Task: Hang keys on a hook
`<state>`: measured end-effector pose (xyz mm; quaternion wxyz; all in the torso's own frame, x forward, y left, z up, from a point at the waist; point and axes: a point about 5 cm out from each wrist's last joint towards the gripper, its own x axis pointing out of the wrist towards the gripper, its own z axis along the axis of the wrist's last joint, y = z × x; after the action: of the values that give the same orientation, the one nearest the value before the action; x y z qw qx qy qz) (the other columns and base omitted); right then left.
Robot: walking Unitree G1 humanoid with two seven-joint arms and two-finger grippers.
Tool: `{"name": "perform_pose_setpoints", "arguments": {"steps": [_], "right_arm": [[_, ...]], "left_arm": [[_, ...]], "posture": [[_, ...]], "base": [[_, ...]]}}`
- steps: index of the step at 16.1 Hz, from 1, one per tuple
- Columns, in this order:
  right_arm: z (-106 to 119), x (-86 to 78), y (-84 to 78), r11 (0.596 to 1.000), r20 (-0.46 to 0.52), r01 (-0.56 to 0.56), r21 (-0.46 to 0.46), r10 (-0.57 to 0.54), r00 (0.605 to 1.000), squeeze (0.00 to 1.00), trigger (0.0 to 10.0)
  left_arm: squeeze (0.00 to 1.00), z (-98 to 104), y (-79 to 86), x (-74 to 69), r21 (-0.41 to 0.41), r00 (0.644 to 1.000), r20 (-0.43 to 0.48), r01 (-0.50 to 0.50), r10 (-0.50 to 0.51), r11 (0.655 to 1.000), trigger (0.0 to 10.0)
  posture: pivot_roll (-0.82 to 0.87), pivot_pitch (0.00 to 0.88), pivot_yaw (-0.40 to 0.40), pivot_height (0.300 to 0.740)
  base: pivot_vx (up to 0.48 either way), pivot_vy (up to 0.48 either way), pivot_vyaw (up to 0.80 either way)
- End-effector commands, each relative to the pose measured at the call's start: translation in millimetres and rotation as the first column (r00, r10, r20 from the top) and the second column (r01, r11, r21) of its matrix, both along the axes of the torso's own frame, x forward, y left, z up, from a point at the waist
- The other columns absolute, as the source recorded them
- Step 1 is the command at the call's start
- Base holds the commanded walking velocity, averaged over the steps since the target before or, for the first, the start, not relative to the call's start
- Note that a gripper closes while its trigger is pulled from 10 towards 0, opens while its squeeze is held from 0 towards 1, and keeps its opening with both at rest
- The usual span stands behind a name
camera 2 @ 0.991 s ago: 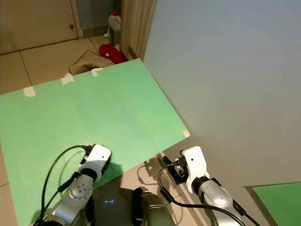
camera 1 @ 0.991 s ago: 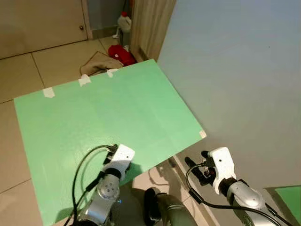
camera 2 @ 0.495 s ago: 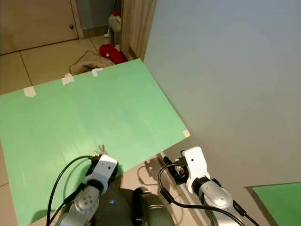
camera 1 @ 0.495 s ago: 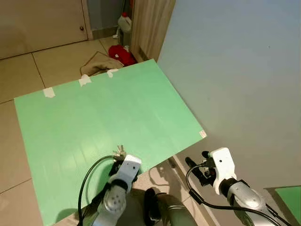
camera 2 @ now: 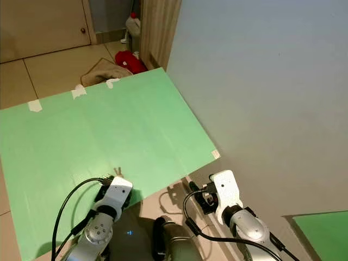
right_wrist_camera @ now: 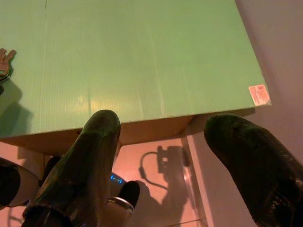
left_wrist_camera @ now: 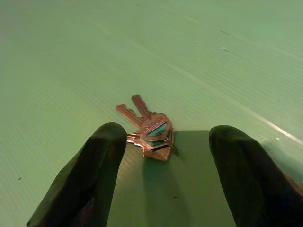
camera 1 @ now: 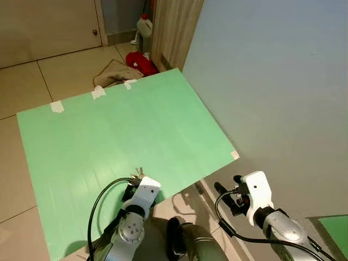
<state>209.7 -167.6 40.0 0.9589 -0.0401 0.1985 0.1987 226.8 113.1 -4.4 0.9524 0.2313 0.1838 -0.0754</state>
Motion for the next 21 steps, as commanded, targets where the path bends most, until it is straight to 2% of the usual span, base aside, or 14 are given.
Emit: {"name": "perform_pose_setpoints", "arguments": {"steps": [1, 4, 8, 9, 10, 18, 21], "right_arm": [[-1.0, -5.0, -6.6, 1.000, -0.010, 0.022, -0.013, -0.022, 1.000, 0.00, 10.0], [-1.7, -6.6, -7.3, 1.000, -0.014, 0.025, -0.015, -0.025, 1.000, 0.00, 10.0], [-1.6, -7.2, -7.8, 0.999, -0.014, 0.030, -0.016, -0.030, 0.999, 0.00, 10.0], [-2.1, -8.1, -8.2, 0.999, -0.016, 0.032, -0.016, -0.032, 0.999, 0.00, 10.0], [-2.3, -8.5, -8.4, 0.999, -0.017, 0.033, -0.016, -0.034, 0.999, 0.00, 10.0], [-2.6, -12.4, -11.5, 0.999, -0.027, 0.035, -0.024, -0.036, 0.999, 0.00, 10.0], [-3.0, -13.4, -12.5, 0.999, -0.032, 0.038, -0.028, -0.039, 0.999, 0.00, 10.0]], "left_arm": [[0.00, -7.3, -4.6, -6.0, -0.010, 0.999, -0.042, -0.004, 0.003, 1.000, 10.0], [0.00, -15.9, -8.3, -8.1, -0.096, 0.990, -0.139, -0.052, 0.038, 0.994, 10.0], [0.00, -17.2, -6.6, -4.5, -0.040, 0.990, -0.135, -0.050, 0.045, 0.998, 10.0], [0.00, -18.0, -3.7, -3.0, -0.026, 0.989, -0.138, -0.056, 0.052, 0.998, 4.8], [0.00, -18.9, -2.1, -2.5, -0.026, 0.988, -0.144, -0.059, 0.054, 0.998, 0.0], [0.00, -23.5, 3.8, 1.7, -0.030, 0.984, -0.168, -0.073, 0.067, 0.997, 0.0], [0.00, -19.8, 7.6, 7.5, -0.022, 0.989, -0.130, -0.068, 0.065, 0.997, 0.0]], "posture": [[-0.16, 0.263, -0.186, 0.740], [-0.16, 0.265, -0.185, 0.740], [-0.16, 0.267, -0.184, 0.740], [-0.17, 0.269, -0.184, 0.740], [-0.17, 0.269, -0.185, 0.740], [-0.18, 0.282, -0.195, 0.740], [-0.18, 0.281, -0.195, 0.740]], "base": [[0.000, 0.000, 0.00], [0.000, 0.000, 0.00], [0.000, 0.000, 0.00], [0.000, 0.000, 0.00], [0.000, 0.000, 0.00], [0.000, 0.000, 0.00], [0.000, 0.000, 0.00]]}}
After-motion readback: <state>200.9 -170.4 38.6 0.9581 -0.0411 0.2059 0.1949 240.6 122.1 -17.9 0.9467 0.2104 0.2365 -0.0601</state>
